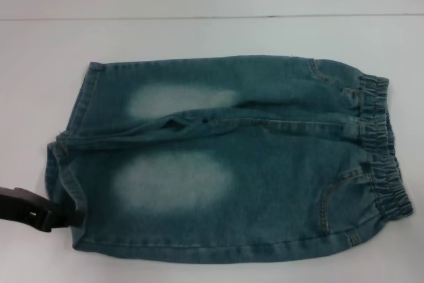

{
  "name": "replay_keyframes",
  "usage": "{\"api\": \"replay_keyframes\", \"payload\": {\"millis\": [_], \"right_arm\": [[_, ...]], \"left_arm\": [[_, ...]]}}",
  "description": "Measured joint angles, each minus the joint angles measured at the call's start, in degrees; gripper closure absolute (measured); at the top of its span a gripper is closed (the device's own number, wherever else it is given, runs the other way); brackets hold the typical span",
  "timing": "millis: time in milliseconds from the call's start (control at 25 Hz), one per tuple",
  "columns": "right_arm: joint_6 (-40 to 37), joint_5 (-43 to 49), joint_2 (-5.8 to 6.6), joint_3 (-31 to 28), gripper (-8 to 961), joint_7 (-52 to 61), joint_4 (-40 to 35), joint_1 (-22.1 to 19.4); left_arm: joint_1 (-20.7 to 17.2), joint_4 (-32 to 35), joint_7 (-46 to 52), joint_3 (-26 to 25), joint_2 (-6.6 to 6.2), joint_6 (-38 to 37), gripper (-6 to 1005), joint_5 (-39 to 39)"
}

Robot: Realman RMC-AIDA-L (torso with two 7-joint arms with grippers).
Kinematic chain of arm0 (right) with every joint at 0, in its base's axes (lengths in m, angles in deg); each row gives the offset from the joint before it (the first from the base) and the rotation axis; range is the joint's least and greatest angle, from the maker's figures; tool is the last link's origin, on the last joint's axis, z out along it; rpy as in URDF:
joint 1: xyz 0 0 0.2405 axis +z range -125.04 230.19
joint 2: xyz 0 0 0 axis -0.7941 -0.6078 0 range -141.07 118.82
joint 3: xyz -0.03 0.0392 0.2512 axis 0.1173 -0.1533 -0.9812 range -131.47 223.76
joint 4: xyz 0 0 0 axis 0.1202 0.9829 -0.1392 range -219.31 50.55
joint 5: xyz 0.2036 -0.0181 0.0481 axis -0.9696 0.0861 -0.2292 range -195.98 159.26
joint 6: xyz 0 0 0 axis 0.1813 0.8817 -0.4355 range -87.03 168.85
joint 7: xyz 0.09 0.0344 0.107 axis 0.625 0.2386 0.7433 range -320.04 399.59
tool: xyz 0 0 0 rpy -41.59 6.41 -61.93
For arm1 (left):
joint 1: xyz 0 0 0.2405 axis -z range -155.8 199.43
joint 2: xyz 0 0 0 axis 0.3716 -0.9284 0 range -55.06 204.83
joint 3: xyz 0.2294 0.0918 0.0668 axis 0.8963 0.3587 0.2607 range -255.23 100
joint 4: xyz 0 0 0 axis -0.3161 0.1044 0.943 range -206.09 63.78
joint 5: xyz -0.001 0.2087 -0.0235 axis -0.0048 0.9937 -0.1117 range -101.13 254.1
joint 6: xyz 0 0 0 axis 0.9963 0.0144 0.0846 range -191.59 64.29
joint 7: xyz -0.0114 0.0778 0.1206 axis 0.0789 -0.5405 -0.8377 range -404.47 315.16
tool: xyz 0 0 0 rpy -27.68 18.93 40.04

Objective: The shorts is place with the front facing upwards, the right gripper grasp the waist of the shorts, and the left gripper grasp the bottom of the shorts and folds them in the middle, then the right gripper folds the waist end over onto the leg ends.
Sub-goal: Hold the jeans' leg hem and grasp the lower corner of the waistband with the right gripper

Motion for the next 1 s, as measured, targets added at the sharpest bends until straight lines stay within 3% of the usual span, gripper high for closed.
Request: {"api": "replay_keyframes", "payload": {"millis": [280, 1000], "right_arm": [[1.9, 5.1, 0.69, -0.1, 7, 1.6, -0.3, 1.5], [10.5, 8.1, -0.4, 0.8, 6, 4.4, 0.3, 4.3]], "left_arm": [[-0.6, -1.3, 0.0, 0.0, 0.0, 1.7, 954, -0.1], [0.0, -2.1, 0.0, 2.2, 0.01, 2.1, 954, -1.9]]}}
